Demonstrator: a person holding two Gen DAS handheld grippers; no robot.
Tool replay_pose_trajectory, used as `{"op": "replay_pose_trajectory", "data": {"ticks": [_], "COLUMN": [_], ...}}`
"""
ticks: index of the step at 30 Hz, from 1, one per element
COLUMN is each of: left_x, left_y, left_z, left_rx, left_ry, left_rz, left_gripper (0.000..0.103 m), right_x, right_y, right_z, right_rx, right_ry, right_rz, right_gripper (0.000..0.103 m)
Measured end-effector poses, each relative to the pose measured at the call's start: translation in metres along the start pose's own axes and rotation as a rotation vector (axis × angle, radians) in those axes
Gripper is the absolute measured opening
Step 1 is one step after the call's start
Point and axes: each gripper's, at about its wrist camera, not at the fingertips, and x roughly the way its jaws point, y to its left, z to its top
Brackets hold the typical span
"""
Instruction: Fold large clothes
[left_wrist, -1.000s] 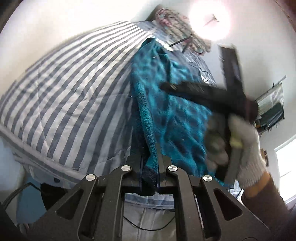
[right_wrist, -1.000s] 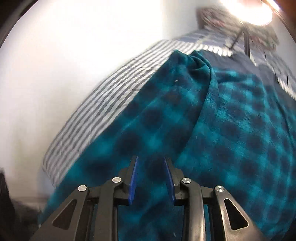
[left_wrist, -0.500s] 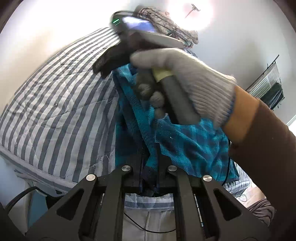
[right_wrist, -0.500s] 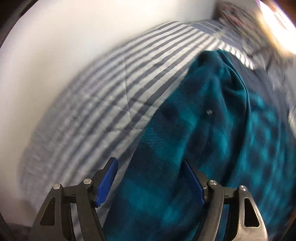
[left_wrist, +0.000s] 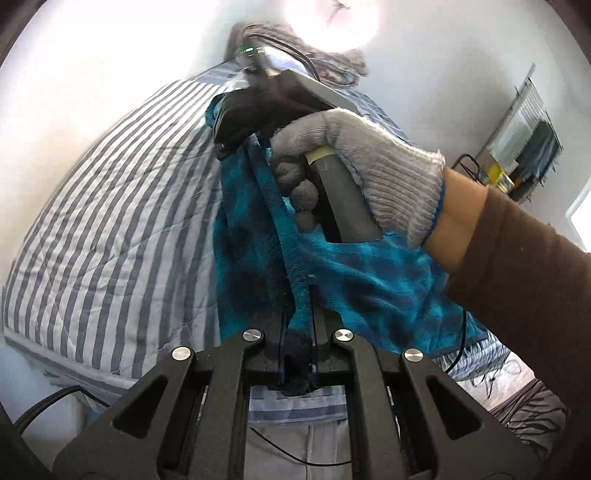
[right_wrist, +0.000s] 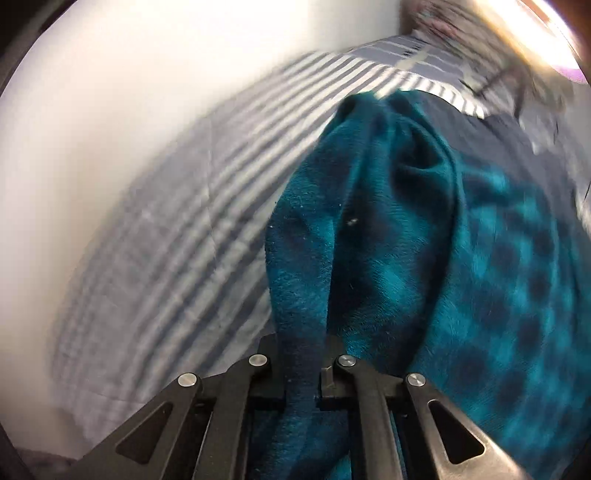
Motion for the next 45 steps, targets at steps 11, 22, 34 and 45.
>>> {"op": "replay_pose_trajectory", "data": {"ticks": [11,22,34,45], "left_x": [0.021,0.061,0.008,-0.014], "left_y": [-0.065,-0.096,-0.058,0.009], "left_z": [-0.002,-0.018,-0.023,-0.013], "left_rx": [0.172,0.214,0.129,-0.080], "left_ry": [0.031,0.145,0.128,0.063], "left_rz": [-0.039,-0.065,-0.237,-0.155], "left_gripper": [0.006,0.006,0.042,0.041], "right_x": [-0.066,-0.038,-0.066,-0.135], "right_y": [-0.123,-0.187,-0.175,-0.127], "right_z": [-0.055,-0.096,-0.095,-0.148], "right_rx": [0.348,0.533,0.401,0.226], "right_ry": [-0.220,-0.170,-0.137,-0.138], "right_rz": [0.264,0.231,0.179,0.135], "right_gripper": [0.005,0.005,0.029,0.031]}}
